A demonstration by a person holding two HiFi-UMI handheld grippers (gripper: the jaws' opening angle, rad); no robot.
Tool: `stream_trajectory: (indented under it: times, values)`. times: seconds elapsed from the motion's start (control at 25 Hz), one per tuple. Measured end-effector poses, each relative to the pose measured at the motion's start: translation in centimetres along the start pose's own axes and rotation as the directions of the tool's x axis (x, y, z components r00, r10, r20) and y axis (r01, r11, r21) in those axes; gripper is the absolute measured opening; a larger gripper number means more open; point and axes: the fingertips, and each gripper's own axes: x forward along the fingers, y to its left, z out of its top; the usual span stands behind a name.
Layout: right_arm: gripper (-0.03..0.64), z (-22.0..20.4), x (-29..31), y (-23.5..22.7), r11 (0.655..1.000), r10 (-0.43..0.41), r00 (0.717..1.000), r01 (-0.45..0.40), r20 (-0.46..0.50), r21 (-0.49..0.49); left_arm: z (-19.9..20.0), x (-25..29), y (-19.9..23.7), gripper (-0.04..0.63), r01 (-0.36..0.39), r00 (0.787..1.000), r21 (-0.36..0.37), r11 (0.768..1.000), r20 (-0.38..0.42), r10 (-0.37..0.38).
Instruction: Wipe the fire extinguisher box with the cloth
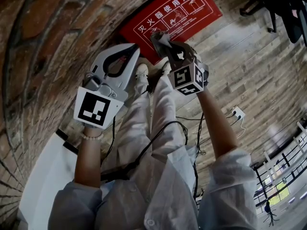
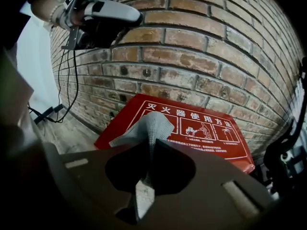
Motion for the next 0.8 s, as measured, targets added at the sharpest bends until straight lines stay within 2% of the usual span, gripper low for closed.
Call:
stream_trajectory:
  times: [0.44, 0.8]
  values:
    - [0.023, 1.3, 0.3, 5.0, 0.989, 0.121, 0.992, -0.117, 0.033, -0.095, -0.3, -0.3, 0.1, -0.003, -0.005, 1.0, -0.004, 1.0, -0.004, 0.005]
    - [0.023, 1.5, 0.3, 6.1, 0.982, 0.156, 0.987, -0.15, 0.042, -0.116, -0.4, -0.4, -0.1, -0.003, -0.009, 1.0, -0.005, 1.0, -0.002, 0.009]
